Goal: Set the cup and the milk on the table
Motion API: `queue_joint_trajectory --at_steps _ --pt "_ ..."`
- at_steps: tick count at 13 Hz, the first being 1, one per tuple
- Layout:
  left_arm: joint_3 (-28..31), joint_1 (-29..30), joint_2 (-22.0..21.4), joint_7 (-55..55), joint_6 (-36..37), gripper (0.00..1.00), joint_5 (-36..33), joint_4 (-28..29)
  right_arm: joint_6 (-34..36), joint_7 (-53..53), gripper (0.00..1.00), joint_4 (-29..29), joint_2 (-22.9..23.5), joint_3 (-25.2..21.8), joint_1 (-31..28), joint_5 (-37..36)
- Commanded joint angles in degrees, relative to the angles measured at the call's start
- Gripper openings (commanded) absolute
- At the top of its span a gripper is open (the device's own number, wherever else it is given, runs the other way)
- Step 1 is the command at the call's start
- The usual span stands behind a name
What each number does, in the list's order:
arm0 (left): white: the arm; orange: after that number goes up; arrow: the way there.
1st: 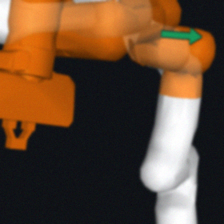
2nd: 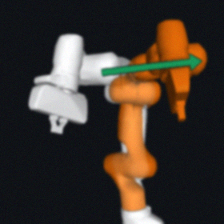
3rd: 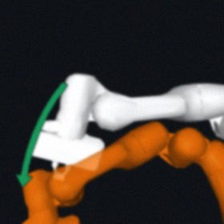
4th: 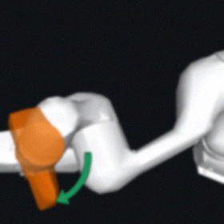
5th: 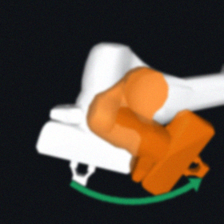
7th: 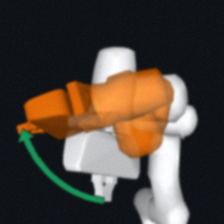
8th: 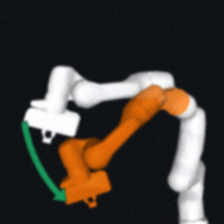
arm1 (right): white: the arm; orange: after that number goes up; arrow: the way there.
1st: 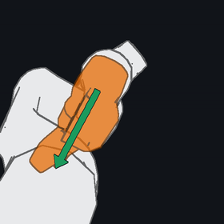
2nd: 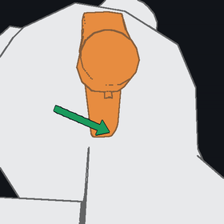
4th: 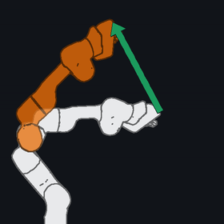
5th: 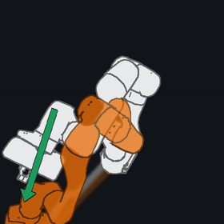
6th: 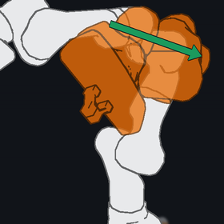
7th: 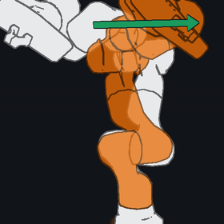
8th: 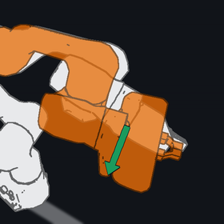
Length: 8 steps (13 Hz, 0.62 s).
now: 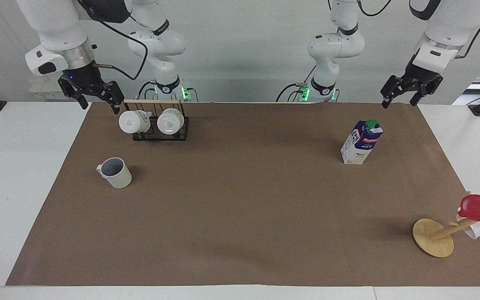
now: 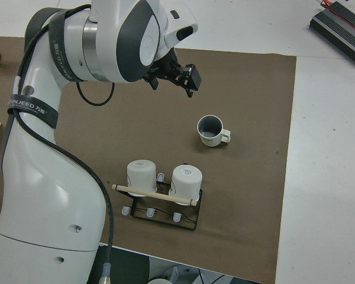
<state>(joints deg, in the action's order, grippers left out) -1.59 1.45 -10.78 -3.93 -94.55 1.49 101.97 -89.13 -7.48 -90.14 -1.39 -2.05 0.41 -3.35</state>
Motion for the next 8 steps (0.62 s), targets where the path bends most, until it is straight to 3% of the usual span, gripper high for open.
queue_joint_trajectory --at_steps 1,8 --pt "0.19 -0.22 0.14 -0.38 1.3 1.0 0.09 -0.98 0.45 -0.16 1.0 -0.3 -0.72 -0.14 0.03 0.89" --pt "0.27 -0.22 0.14 -0.38 1.3 1.0 0.09 -0.98 1.33 -0.96 1.0 -0.38 -1.95 -0.49 -0.15 0.72"
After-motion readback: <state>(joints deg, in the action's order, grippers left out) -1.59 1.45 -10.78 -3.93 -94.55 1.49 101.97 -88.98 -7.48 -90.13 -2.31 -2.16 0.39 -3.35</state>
